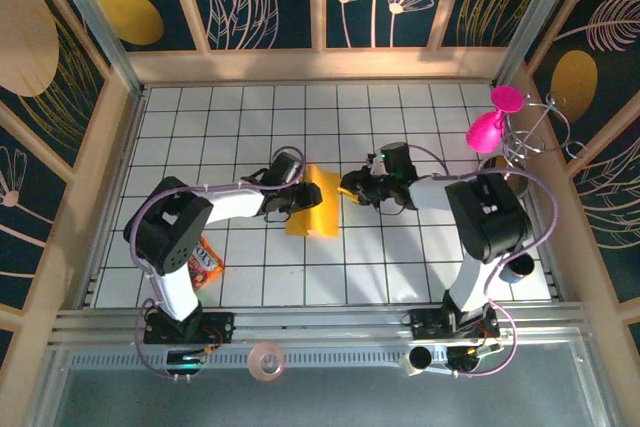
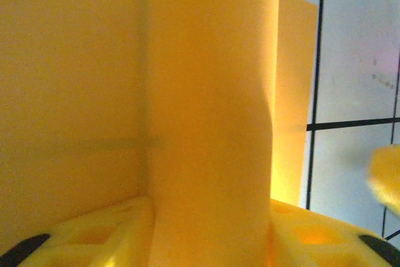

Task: Fold a paper plane with a square sheet of paper (pick it up from the middle)
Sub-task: First fold the square sheet of paper in half at the center of the table.

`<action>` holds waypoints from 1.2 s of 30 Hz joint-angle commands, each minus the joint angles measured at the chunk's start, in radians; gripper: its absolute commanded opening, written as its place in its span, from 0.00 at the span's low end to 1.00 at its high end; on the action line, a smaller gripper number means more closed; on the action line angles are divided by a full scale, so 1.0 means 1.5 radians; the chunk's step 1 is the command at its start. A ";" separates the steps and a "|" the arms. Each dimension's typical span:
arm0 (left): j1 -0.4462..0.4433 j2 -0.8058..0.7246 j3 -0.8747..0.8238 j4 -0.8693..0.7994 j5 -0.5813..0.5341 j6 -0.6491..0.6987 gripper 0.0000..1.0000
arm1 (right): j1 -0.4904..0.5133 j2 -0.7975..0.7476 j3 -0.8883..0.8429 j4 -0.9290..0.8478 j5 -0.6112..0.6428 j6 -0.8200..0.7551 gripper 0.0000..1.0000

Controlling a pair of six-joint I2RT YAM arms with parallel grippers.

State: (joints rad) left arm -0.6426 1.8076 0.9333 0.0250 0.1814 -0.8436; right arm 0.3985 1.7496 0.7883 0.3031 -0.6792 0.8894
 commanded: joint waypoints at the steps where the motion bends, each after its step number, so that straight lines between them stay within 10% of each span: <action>1: -0.003 -0.033 -0.002 0.001 -0.006 0.018 0.39 | -0.023 -0.066 -0.012 0.027 0.023 -0.030 0.34; 15: 0.000 -0.122 -0.037 0.325 0.256 -0.110 0.31 | -0.115 -0.219 -0.085 0.098 -0.055 -0.055 0.69; 30: 0.003 0.007 -0.053 0.153 0.132 -0.043 0.30 | -0.071 -0.144 -0.140 0.074 -0.044 -0.070 0.67; 36: 0.003 0.017 -0.051 0.105 0.085 -0.018 0.32 | -0.012 -0.097 -0.094 0.019 -0.012 -0.087 0.48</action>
State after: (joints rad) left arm -0.6418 1.8114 0.8577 0.2485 0.3622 -0.9123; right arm 0.3428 1.5719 0.6018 0.3752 -0.7242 0.7834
